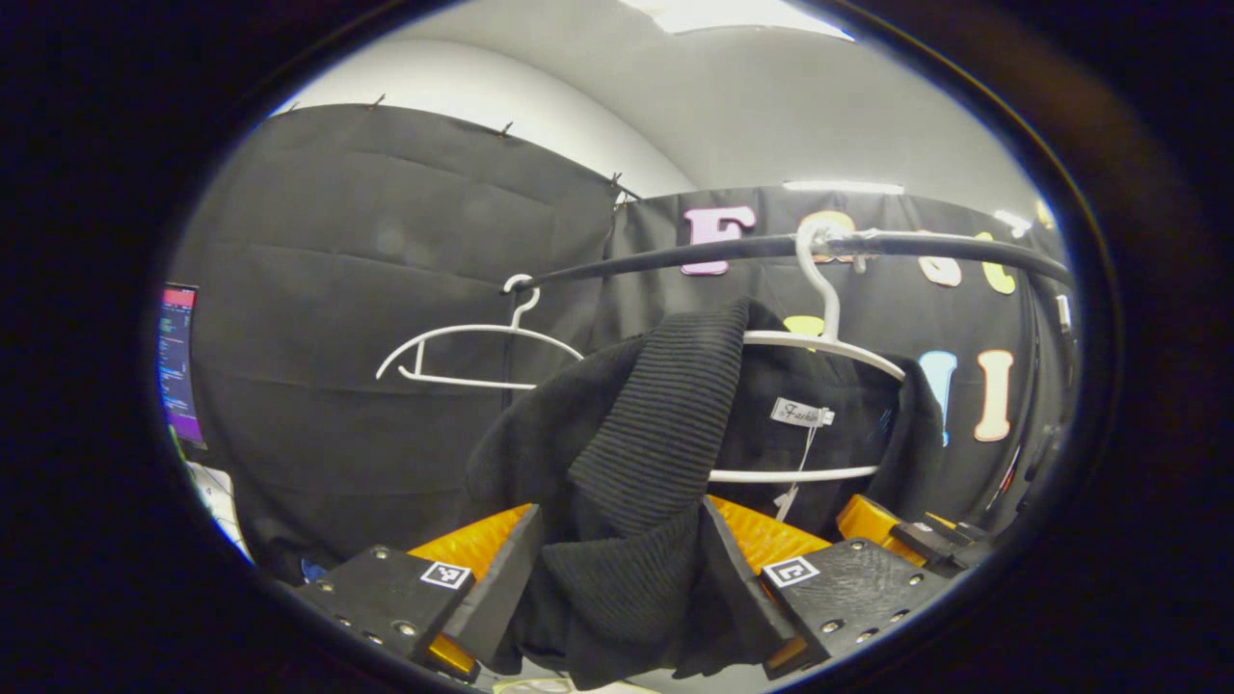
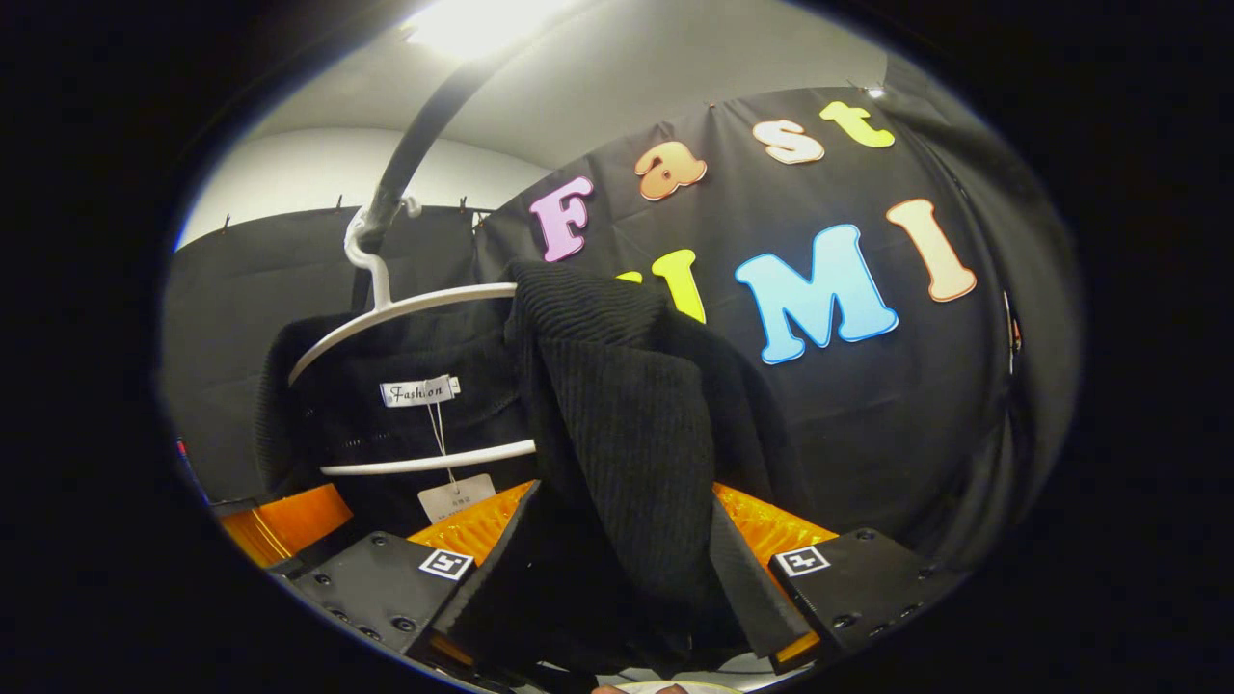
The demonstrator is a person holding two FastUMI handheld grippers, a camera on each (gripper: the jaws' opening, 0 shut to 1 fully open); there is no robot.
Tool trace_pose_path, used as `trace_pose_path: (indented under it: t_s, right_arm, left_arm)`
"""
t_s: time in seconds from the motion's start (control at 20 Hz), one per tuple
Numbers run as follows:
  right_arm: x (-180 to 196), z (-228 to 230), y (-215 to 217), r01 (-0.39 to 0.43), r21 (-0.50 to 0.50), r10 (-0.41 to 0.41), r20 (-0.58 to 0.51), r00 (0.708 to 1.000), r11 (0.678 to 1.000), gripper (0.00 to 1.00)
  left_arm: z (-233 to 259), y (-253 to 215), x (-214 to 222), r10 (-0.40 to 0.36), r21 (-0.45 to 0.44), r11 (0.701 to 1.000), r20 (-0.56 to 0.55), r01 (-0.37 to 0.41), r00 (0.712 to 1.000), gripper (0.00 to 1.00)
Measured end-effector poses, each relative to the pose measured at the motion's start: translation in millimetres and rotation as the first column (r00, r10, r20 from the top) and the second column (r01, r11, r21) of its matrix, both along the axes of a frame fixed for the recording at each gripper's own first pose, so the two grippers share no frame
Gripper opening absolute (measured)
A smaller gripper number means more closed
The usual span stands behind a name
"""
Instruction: Grasp the clothes on the hanger with both hands and then place them into the laundry hamper below.
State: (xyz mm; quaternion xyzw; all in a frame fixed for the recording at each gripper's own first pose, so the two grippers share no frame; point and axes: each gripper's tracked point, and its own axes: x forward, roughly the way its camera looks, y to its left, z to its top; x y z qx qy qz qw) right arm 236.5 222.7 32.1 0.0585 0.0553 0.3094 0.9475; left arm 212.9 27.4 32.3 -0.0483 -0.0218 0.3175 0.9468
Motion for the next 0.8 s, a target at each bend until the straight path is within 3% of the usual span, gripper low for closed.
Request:
trace_pose_path:
  t_s: [0.25,0.35,0.45,0.55,0.65,0.8]
  right_arm:
    - [17,2,-1,0.013,0.004,-0.013,0.013,1.0,1.0,0.97]
    - [22,-1,-1,0.01,0.01,-0.01,-0.002,1.0,1.0,0.87]
    - [27,0,-2,0.007,0.011,-0.007,-0.005,1.0,1.0,0.58]
    - [33,6,-10,0.02,0.018,-0.021,0.013,1.0,1.0,0.29]
    - [31,10,-16,-0.005,0.034,0.004,0.027,1.0,0.999,0.1]
    - [24,11,-15,-0.064,0.045,0.063,0.012,0.998,0.997,0.05]
  left_arm:
    - [-5,10,1,0.042,-0.003,0.999,-0.02,-0.042,0.999,0.93]
    - [-3,13,2,0.051,0.0,0.999,-0.015,-0.051,0.999,0.93]
    - [-2,14,2,0.05,0.007,0.999,-0.02,-0.05,0.999,0.6]
    - [1,18,-1,0.066,0.022,0.998,-0.018,-0.065,0.998,0.33]
    - [4,8,2,0.0,0.015,1.0,0.0,0.0,1.0,0.07]
    - [5,0,-3,-0.066,0.003,0.998,0.009,0.066,0.998,0.04]
